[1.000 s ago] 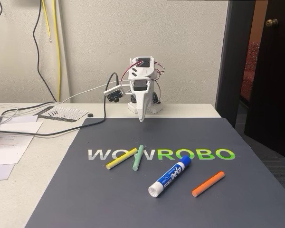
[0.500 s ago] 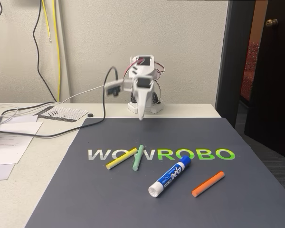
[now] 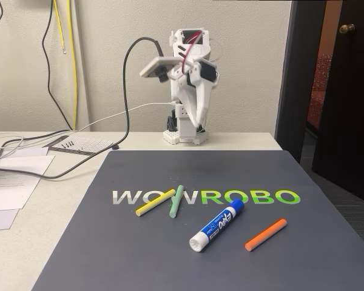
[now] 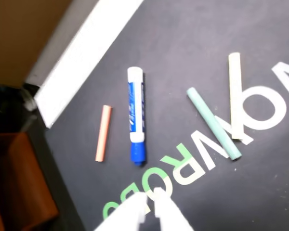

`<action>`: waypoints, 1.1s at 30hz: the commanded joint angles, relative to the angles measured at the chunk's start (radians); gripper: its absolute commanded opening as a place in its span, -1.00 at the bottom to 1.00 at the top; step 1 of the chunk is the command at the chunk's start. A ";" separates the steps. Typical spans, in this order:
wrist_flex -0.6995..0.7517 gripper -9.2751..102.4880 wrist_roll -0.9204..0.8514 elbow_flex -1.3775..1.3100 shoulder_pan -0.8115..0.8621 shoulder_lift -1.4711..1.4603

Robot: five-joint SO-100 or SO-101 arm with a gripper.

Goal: Pick up the blue marker.

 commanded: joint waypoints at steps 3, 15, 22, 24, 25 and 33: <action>0.362 -0.68 -0.020 -0.704 -0.037 -0.506; 0.502 -0.44 -0.009 -1.058 -0.092 -0.916; 0.853 -0.39 -0.046 -2.020 -0.100 -1.500; 0.859 -0.37 -0.046 -2.049 -0.097 -1.537; 0.851 -0.38 -0.048 -2.049 -0.098 -1.543; 0.819 -0.35 -0.080 -2.042 -0.091 -1.568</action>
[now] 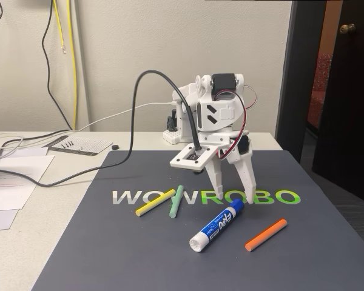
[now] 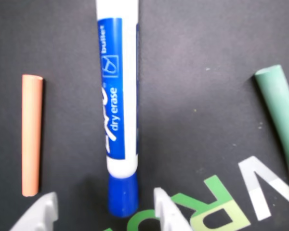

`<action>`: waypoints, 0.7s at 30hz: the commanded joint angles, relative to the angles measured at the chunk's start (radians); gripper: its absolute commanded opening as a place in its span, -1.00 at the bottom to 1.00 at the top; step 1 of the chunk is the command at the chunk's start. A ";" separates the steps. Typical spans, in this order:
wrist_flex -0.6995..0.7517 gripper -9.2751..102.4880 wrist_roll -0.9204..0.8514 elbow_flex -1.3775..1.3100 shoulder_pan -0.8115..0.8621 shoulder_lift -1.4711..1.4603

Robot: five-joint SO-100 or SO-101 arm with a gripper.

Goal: Pick up the blue marker.

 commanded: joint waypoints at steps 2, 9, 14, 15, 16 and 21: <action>-0.052 -0.34 -0.012 -0.048 0.003 -0.014; -0.184 -0.36 -0.031 0.103 0.009 0.048; -0.215 -0.36 -0.083 0.103 0.026 0.037; -0.221 -0.36 -0.095 0.103 0.028 0.035; -0.224 -0.37 -0.106 0.103 0.029 0.034; -0.242 -0.39 -0.167 0.103 0.035 0.032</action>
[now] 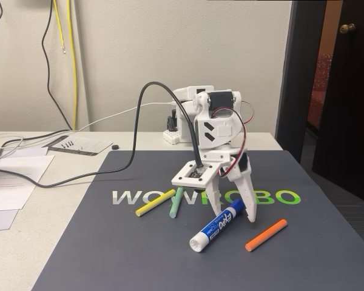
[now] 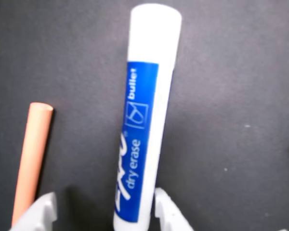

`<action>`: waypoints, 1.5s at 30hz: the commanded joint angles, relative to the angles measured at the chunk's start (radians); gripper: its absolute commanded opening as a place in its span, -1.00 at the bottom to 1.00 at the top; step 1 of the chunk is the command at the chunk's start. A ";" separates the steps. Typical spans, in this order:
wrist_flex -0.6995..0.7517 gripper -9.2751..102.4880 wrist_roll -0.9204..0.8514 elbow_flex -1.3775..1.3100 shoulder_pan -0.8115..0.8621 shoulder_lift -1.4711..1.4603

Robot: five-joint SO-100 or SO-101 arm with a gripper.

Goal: Pick up the blue marker.

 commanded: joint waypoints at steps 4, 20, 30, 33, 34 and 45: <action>-0.031 -0.44 -0.083 -0.005 0.020 0.060; -0.087 -0.50 -0.204 -0.005 0.032 0.046; -0.127 -0.48 -0.225 -0.014 0.052 0.026; -0.095 -0.48 -0.225 -0.014 0.063 0.038; -0.077 -0.48 -0.225 -0.014 0.066 0.043; 0.120 -0.57 -0.195 -0.015 0.067 0.117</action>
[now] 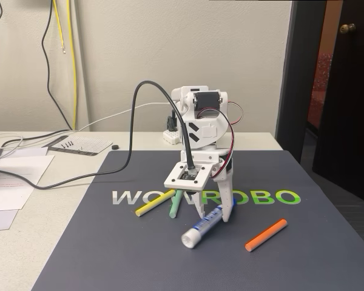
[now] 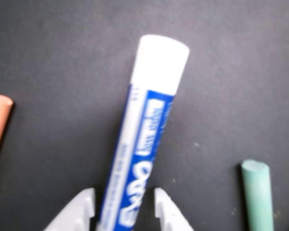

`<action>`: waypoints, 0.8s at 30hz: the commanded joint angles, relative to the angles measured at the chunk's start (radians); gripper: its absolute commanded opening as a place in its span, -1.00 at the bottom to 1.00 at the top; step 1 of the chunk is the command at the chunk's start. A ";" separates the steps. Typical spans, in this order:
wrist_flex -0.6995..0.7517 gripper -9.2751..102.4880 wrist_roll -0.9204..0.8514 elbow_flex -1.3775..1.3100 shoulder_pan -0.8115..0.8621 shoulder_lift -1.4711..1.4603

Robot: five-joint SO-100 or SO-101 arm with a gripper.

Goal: Pick up the blue marker.

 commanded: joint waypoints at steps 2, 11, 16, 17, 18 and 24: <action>0.040 -0.57 0.021 -0.015 -0.005 0.101; 0.075 -0.57 0.049 -0.015 -0.006 0.098; 0.074 -0.58 0.054 -0.015 -0.009 0.094; 0.074 -0.58 0.054 -0.015 -0.009 0.094; 0.071 -0.58 0.054 -0.015 -0.009 0.092; 0.034 -0.63 0.054 -0.015 -0.008 0.066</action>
